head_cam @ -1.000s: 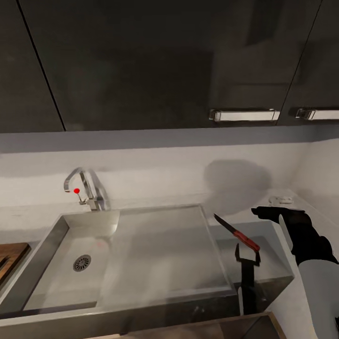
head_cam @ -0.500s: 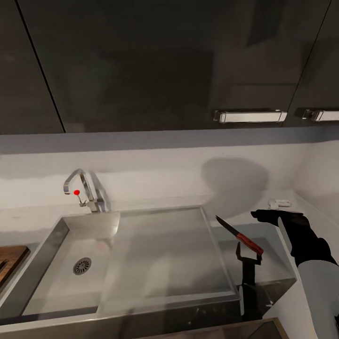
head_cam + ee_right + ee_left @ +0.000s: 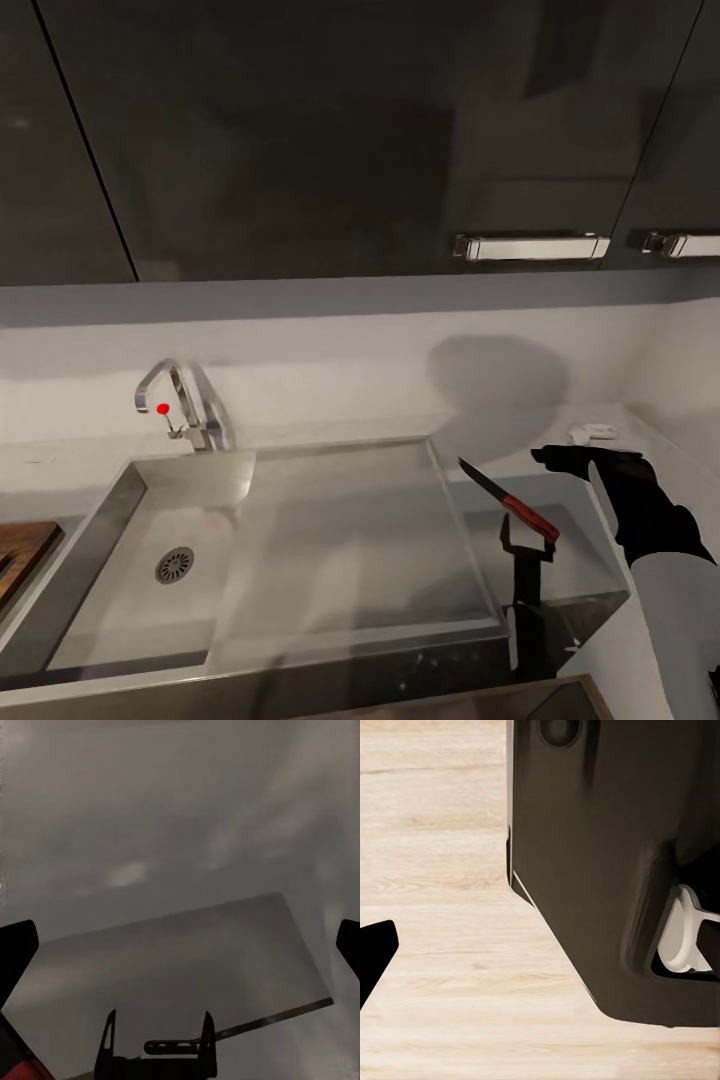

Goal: In the kitchen, take the Vidalia onion out of the sink, dice it on the chopping board with the paring knife, put the diced onion into the bowl on the countertop, then place both the paring knife and the chopping board into the sink.

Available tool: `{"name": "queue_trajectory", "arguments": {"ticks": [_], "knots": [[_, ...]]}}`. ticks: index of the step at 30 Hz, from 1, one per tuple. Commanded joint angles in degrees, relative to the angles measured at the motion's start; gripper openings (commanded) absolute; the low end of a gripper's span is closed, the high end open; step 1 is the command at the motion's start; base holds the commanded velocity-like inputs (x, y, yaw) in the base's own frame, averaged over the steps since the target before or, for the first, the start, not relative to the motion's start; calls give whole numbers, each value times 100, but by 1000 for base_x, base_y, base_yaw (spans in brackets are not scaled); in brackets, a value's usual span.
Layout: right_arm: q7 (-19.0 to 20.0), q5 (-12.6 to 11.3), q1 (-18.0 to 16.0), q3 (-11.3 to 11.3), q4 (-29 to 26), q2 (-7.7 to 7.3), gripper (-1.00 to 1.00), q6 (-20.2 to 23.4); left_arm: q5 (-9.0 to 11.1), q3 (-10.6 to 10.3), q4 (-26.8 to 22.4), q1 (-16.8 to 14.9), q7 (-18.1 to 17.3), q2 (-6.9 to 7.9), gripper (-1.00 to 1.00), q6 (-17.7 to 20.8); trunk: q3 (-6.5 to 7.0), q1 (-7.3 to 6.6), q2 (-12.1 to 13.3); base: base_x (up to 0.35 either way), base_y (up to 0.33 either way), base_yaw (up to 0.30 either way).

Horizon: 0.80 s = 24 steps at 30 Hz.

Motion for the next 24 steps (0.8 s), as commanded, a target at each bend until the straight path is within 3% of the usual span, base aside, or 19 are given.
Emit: {"name": "queue_trajectory", "arguments": {"ticks": [1, 24], "knots": [[47, 59, -5, -9, -7, 8, 100, 27, 58, -48, 6, -7, -5, -3, 100, 11, -14, 3, -12, 0, 0, 0], [52, 52, -5, 34, 312, 23, 100, 38, 58, -48, 3, -7, -7, -13, 100, 11, -204, 3, -12, 0, 0, 0]]}}
